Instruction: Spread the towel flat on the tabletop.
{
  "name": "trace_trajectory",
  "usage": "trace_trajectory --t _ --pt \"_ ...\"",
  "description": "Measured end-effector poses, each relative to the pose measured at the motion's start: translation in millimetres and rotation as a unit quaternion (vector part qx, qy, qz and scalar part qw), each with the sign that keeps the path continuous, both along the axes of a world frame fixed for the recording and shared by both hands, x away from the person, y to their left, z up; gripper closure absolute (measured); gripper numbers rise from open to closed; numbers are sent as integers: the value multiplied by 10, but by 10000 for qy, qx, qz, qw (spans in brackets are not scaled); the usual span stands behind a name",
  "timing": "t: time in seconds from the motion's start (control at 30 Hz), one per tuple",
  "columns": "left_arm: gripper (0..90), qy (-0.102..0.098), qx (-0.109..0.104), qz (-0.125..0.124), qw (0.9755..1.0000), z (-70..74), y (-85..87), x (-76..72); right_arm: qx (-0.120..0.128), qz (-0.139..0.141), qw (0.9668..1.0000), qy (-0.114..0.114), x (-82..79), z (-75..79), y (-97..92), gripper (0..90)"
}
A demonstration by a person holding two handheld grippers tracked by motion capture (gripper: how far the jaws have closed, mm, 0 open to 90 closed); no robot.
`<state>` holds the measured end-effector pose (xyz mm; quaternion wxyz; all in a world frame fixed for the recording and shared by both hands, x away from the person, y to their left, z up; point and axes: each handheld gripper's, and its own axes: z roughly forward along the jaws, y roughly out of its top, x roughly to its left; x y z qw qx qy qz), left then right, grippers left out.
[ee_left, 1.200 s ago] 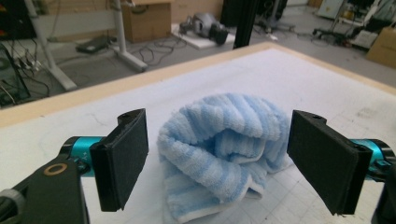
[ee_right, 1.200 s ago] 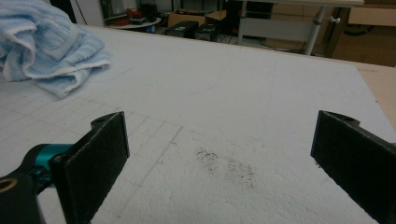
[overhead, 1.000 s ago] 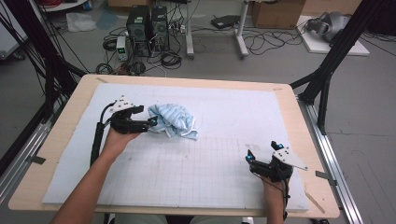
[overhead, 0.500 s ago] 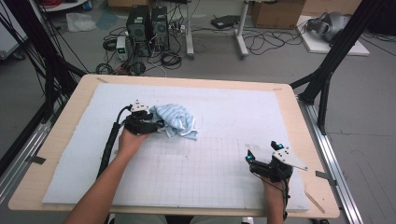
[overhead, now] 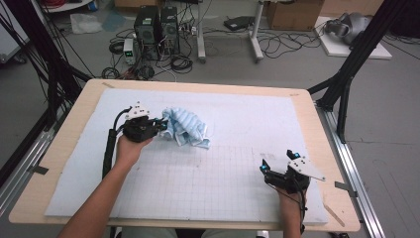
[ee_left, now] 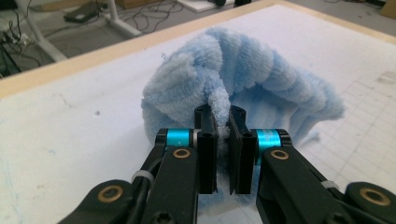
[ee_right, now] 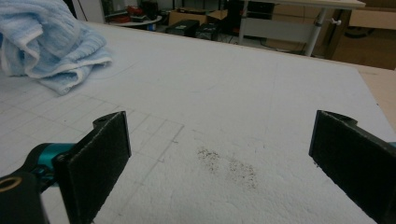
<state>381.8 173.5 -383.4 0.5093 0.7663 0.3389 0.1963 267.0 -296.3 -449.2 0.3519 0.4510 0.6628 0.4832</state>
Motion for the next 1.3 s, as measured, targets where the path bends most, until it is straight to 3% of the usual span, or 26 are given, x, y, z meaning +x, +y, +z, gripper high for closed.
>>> trace_trajectory --t 0.37,0.47,0.67,0.77,0.87,0.9,0.93,0.97,1.07,1.1,1.17,1.2,1.23,1.3 --pt "833 -289 -264 -226 9990 265 176 -241 24 -12 10000 75 -3 9 20 52" --pt "833 -365 -336 -223 9985 317 247 -304 191 157 9995 206 17 28 75 52" --pt "832 -389 -390 -169 9983 333 345 -327 -142 756 9969 151 126 147 457 52" --pt "832 -410 -431 -121 9982 304 374 -329 -392 1250 9912 172 237 227 756 73" --pt "832 -400 -484 -83 9980 298 387 -324 -475 1642 9851 213 370 281 1027 80" --pt "831 -410 -515 -63 9978 299 388 -322 -507 1741 9831 244 415 290 1114 153" --pt "831 -411 -541 -37 9977 301 392 -317 -697 1987 9772 284 520 284 1275 209" --pt "831 -403 -552 -21 9977 301 393 -315 -697 1987 9772 284 520 284 1275 209" --pt "831 -361 -596 -10 9976 294 396 -290 -935 2095 9715 594 701 209 1478 219" --pt "831 -353 -607 -16 9975 292 397 -287 -1014 2132 9688 748 785 169 1551 252" --pt "831 -341 -636 2 9974 288 399 -277 -1134 2095 9668 924 907 111 1649 321" --pt "831 -334 -645 -2 9974 289 405 -273 -1180 2064 9653 1081 997 73 1713 398" --pt "831 -330 -666 12 9972 289 408 -269 -1180 2064 9653 1081 997 73 1713 398" --pt "831 -315 -697 19 9971 293 413 -259 -1173 2022 9649 1196 1084 45 1764 481"
